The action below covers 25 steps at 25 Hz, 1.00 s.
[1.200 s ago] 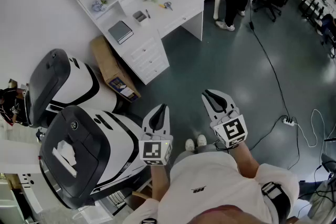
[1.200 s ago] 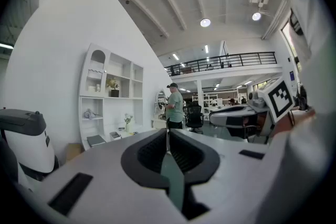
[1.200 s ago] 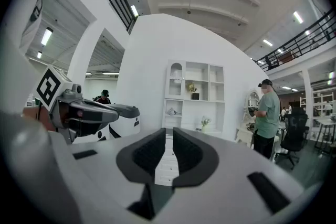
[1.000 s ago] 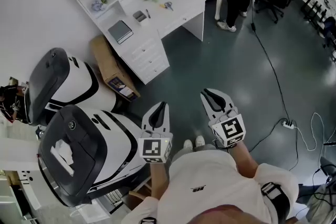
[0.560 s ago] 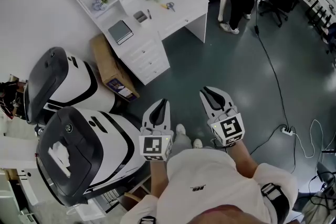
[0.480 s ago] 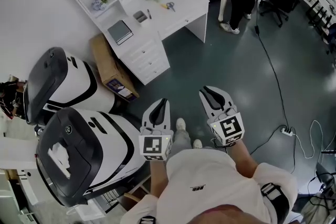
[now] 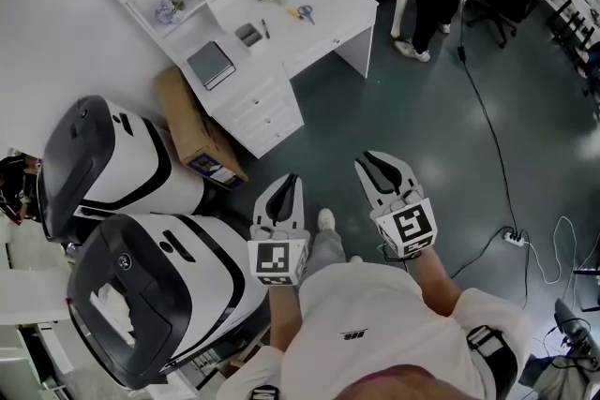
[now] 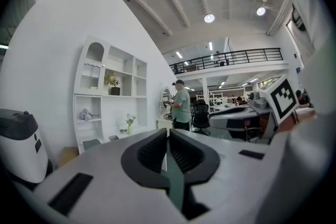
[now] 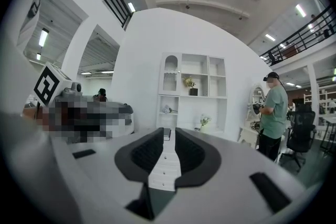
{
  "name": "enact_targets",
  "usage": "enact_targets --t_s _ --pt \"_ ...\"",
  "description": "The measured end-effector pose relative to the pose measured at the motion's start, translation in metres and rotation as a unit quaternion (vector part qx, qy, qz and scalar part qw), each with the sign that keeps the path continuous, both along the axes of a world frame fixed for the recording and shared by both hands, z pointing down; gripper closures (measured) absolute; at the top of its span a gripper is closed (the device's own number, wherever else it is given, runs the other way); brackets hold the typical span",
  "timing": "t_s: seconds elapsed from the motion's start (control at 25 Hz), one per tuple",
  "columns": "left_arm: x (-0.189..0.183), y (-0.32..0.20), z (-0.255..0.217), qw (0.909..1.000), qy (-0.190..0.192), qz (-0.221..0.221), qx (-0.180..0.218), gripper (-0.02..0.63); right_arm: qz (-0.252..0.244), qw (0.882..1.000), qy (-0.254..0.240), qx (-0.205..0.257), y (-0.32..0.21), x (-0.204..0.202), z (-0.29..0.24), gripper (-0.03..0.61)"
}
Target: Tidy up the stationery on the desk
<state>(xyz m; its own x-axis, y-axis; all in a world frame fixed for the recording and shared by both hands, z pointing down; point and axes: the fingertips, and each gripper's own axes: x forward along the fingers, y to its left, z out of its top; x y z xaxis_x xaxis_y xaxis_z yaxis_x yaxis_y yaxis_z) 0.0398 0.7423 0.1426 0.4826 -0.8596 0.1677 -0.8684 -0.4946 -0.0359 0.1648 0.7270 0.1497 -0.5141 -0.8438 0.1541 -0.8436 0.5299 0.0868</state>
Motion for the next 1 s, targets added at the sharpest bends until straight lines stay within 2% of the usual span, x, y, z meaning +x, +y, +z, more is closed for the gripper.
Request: enact_targets --t_s 0.56,1.0 --pt "-0.041 -0.135 0.000 0.9996 0.002 0.028 -0.010 0.614 0.029 0.999 0.010 -0.015 -0.125 -0.039 0.003 0.526" --pt "-0.059 -0.211 0.007 0.9986 0.004 0.050 -0.015 0.614 0.047 0.998 0.014 -0.026 -0.196 -0.058 0.009 0.529"
